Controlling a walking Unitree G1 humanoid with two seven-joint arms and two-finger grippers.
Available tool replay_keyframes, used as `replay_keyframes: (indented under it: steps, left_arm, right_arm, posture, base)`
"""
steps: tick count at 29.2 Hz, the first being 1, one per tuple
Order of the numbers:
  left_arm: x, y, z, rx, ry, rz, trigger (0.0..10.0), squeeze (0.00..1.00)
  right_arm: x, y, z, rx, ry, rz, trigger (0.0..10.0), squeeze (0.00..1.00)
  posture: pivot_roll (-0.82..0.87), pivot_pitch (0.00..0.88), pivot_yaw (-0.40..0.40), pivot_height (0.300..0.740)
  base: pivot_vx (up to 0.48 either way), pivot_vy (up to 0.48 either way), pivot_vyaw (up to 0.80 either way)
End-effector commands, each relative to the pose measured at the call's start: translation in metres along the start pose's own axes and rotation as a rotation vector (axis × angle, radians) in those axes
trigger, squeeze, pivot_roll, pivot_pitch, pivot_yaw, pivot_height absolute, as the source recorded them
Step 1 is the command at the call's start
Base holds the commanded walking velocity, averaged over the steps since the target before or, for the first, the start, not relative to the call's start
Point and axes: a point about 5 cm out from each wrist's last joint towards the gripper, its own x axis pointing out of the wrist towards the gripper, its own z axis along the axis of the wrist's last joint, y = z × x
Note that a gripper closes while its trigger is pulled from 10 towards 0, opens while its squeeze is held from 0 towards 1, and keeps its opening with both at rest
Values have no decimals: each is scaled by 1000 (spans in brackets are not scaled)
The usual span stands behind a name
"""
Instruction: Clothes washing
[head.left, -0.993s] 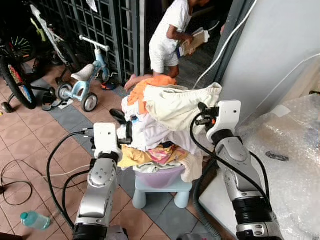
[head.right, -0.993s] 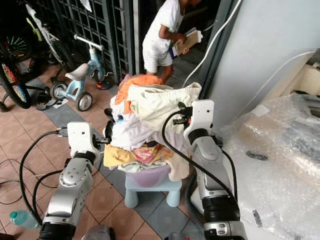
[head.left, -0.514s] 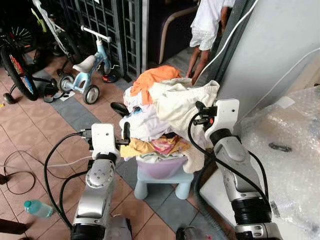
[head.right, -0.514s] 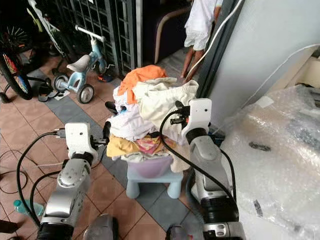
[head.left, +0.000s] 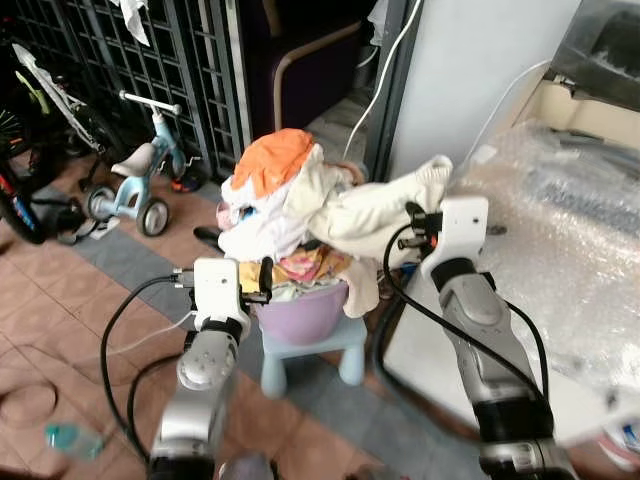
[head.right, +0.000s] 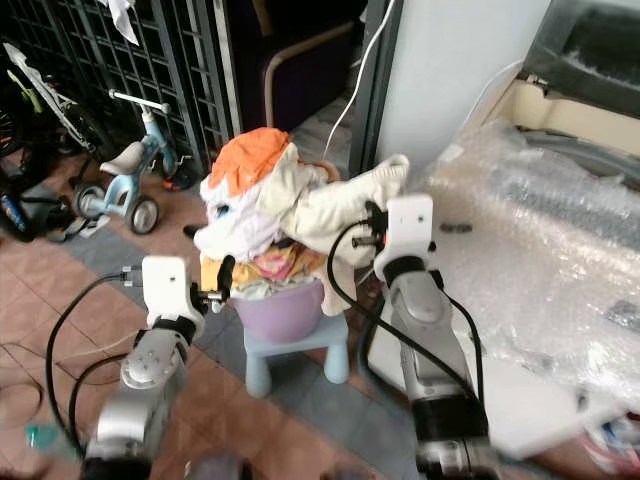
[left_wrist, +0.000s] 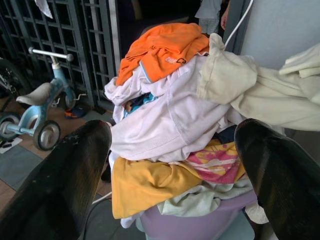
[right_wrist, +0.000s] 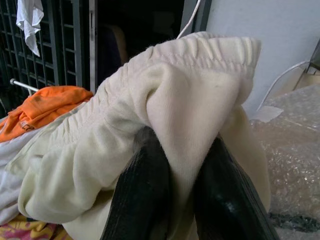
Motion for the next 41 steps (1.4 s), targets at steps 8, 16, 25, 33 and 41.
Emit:
replay_keyframes:
  steps: [8,16,25,33,41]
  left_arm:
    - [0,-4,5,-7,-32,-50,10000,0]
    - [0,-4,4,-29,-28,-28,10000,0]
    - [-2,-7,6,-32,-41,-67,10000,0]
    - [-2,-8,7,-26,-51,-87,10000,0]
    - [-2,-6,6,-15,-48,-72,10000,0]
  right_arm:
    - [8,-9,14,-43,-64,-42,10000,0]
    - [20,-6,33,-137,-158,23,10000,0]
    - [20,-11,45,-160,-210,42,10000,0]
    - [17,-7,44,-173,-220,75,10000,0]
    - [15,-2,45,-193,-237,131,10000,0]
  posture:
    - [15,0,-10,740]
    - [15,0,-14,740]
    - [8,0,-2,740]
    - [3,0,2,740]
    - [8,0,4,740]
  base:
    - [213,0,-800]
    - [142,0,-800]
    - [0,0,-800]
    - [0,0,-71]
    - [219,0,0]
